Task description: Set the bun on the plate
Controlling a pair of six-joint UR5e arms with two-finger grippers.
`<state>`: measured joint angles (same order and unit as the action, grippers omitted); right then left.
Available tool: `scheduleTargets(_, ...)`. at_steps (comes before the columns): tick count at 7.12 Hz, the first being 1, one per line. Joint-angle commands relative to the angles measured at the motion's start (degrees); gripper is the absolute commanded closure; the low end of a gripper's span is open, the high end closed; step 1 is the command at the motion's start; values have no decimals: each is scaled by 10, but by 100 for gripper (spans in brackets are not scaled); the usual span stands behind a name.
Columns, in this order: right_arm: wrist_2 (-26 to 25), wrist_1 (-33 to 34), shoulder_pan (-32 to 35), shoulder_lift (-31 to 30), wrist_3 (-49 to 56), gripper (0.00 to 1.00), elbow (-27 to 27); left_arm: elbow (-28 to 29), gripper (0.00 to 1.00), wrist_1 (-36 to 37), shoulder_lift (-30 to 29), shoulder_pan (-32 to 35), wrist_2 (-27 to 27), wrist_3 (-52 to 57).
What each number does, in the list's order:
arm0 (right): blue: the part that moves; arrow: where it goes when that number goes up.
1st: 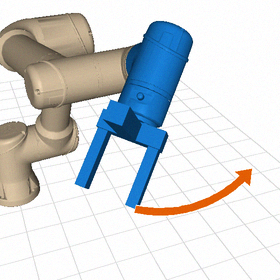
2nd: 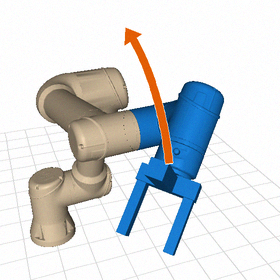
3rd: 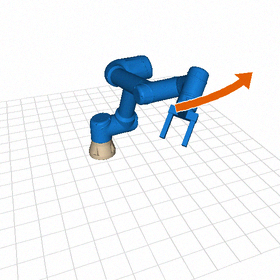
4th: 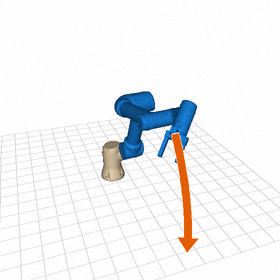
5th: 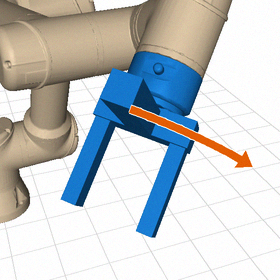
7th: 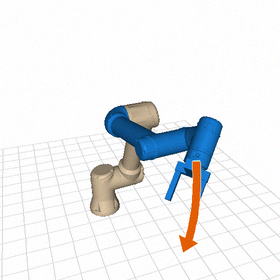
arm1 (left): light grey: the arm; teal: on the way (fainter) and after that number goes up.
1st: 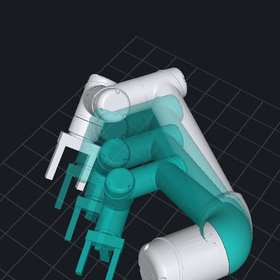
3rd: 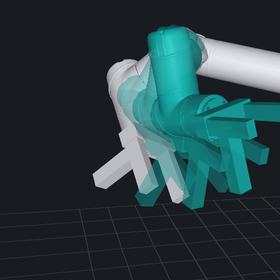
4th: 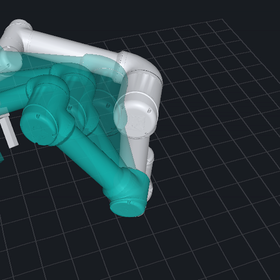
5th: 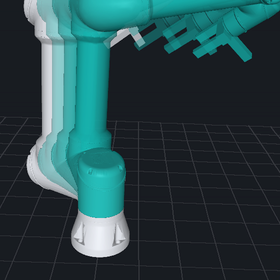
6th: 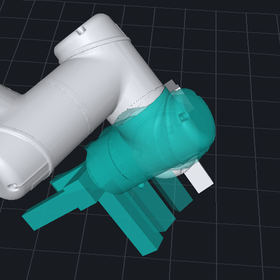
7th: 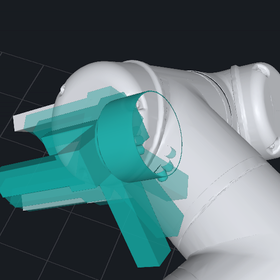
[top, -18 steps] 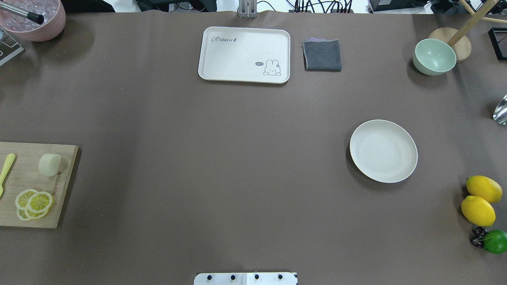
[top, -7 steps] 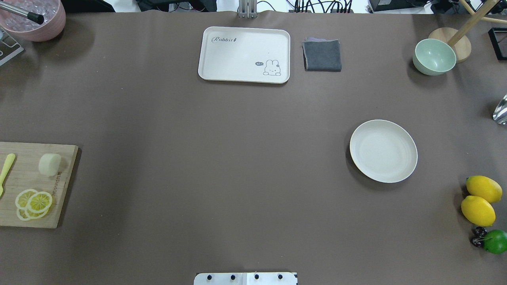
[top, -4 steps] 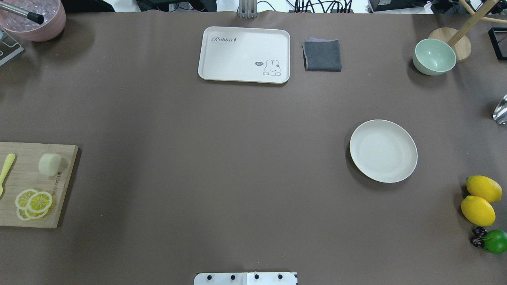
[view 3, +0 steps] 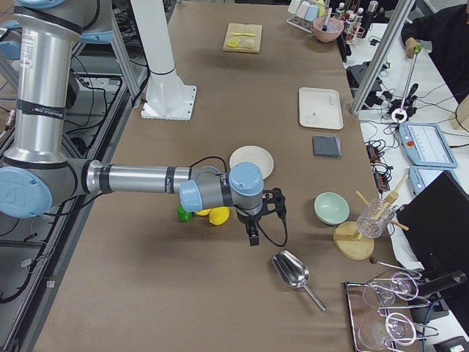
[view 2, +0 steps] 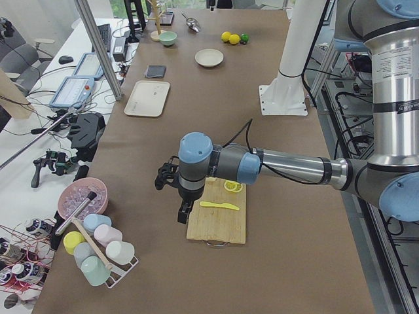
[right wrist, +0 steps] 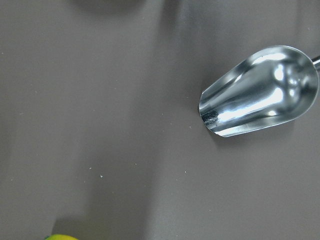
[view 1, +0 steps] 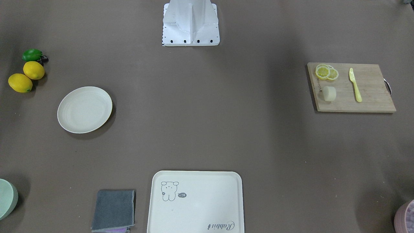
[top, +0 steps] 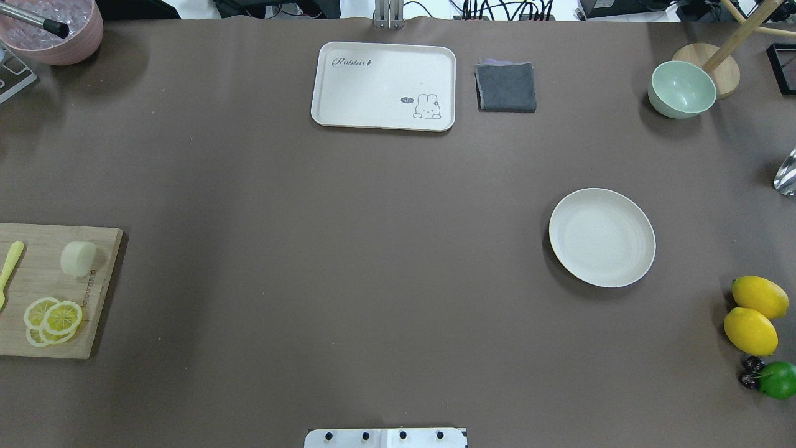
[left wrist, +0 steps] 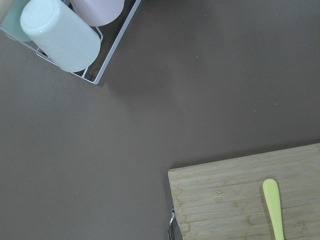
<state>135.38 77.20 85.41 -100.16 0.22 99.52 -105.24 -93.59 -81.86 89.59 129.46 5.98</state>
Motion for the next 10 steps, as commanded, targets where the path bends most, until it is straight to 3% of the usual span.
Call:
scheduleTargets(1, 0, 0, -9, 1, 0, 0, -3, 1, 2, 0, 0, -1, 0, 0)
scheduleTargets(6, 5, 1, -44, 22, -21, 0, -3, 3, 2, -9, 4, -5, 10, 0)
scheduleTargets(7, 15, -6, -67, 43, -81, 0, -2, 2, 2, -9, 4, -6, 10, 0)
scheduleTargets(10, 12, -170, -179, 54, -361, 1, -6, 4, 2, -9, 4, -7, 9, 0)
